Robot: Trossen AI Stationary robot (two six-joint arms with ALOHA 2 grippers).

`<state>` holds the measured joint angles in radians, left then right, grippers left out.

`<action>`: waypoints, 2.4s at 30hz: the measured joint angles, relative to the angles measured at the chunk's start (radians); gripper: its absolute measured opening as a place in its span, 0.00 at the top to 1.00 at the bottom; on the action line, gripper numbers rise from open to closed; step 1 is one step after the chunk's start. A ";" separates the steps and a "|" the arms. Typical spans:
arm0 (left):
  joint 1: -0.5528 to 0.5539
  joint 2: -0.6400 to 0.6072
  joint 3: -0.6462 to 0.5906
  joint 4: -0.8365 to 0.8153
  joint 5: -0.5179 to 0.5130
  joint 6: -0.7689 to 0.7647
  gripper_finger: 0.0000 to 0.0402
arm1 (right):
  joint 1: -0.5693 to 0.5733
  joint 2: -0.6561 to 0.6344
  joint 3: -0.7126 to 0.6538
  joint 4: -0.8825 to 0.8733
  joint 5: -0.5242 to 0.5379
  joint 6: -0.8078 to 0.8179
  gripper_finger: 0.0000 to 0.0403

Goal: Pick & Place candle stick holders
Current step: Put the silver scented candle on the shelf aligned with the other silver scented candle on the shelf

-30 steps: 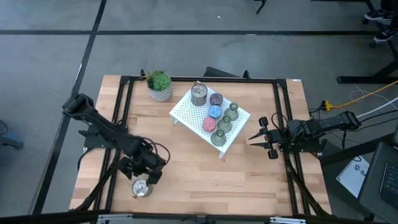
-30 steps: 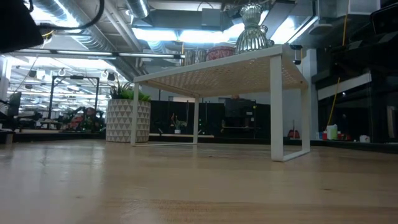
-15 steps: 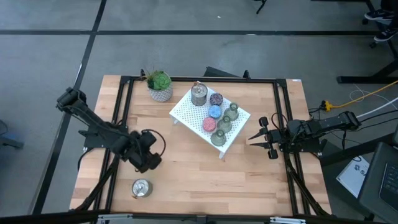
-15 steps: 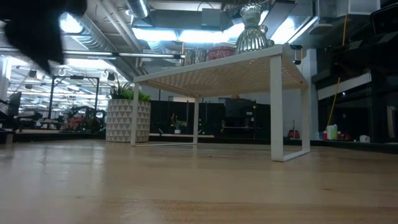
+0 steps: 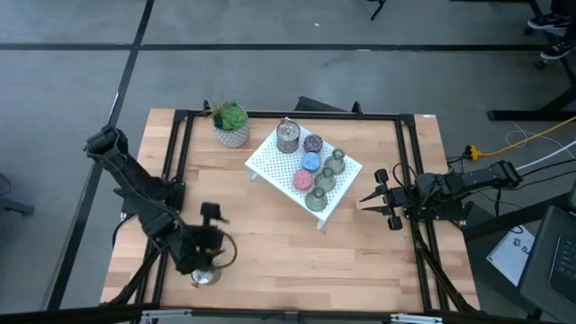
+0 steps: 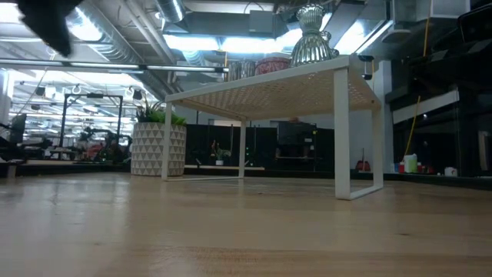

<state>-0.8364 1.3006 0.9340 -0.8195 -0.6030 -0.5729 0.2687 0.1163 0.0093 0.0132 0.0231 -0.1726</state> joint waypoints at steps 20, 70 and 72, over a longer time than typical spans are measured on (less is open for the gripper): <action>-0.054 0.001 0.000 0.252 0.206 -0.147 0.00 | 0.000 0.000 0.000 0.000 0.000 0.000 0.72; -0.293 0.009 0.000 0.300 0.351 -0.191 0.00 | 0.000 0.000 0.000 0.000 0.000 0.000 0.72; -0.309 0.009 0.000 0.286 0.359 -0.191 0.00 | 0.000 0.000 0.000 0.000 0.000 0.000 0.72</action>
<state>-1.1455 1.3098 0.9340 -0.5333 -0.2439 -0.7635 0.2687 0.1164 0.0093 0.0132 0.0231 -0.1728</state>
